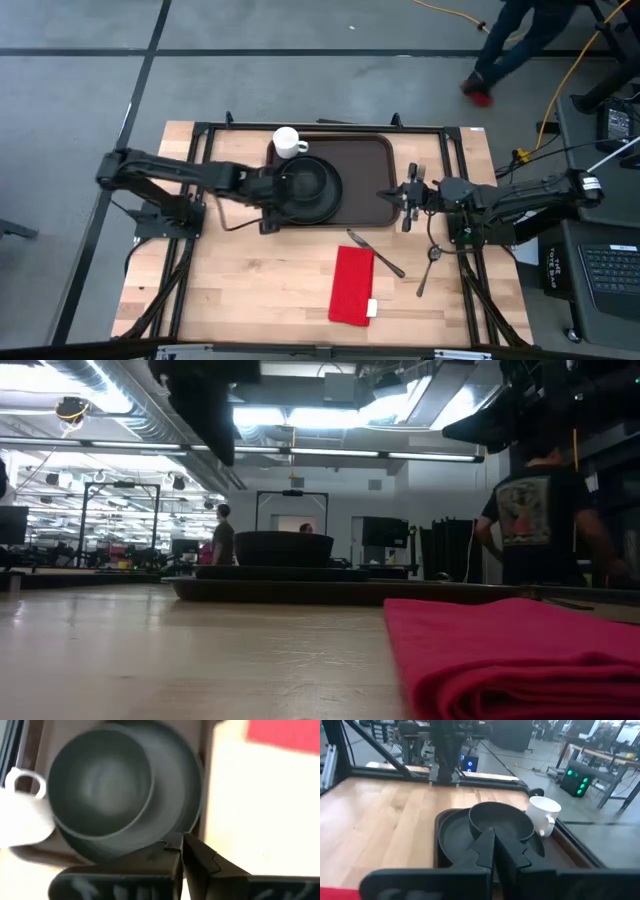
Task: Set up tray
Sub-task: Put the red napkin on the brown serving tray to the top right of the black plate
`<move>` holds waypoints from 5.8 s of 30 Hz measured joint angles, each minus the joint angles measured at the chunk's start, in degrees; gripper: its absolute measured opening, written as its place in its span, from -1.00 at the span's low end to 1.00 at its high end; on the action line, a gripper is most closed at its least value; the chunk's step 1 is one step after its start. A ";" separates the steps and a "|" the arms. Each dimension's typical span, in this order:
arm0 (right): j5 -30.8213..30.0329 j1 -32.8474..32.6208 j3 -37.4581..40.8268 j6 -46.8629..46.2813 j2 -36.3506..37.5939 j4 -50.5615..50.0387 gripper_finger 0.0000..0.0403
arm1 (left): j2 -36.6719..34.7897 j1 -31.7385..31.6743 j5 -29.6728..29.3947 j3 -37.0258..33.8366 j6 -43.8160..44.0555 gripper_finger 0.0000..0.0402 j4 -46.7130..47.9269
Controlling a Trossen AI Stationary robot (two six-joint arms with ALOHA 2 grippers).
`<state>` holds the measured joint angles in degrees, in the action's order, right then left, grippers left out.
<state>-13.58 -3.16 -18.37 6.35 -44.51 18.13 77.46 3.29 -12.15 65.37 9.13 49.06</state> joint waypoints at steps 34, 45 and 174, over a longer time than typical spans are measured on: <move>-17.49 -33.61 -29.36 -28.64 -35.54 -30.82 -0.99 | -18.90 7.60 -3.24 -21.27 2.33 -0.98 -31.12; -24.96 -45.73 -60.93 -40.96 -58.52 -56.69 -0.99 | -18.88 7.60 -3.21 -21.27 11.20 -0.97 -31.12; -6.74 -41.93 -85.88 -55.41 -91.98 -76.48 -0.90 | -18.82 7.60 -3.34 -21.25 -4.35 -0.98 -31.30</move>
<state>-20.32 -45.09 -104.25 -49.05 -136.49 -58.34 58.63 10.90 -15.49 44.12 4.78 17.76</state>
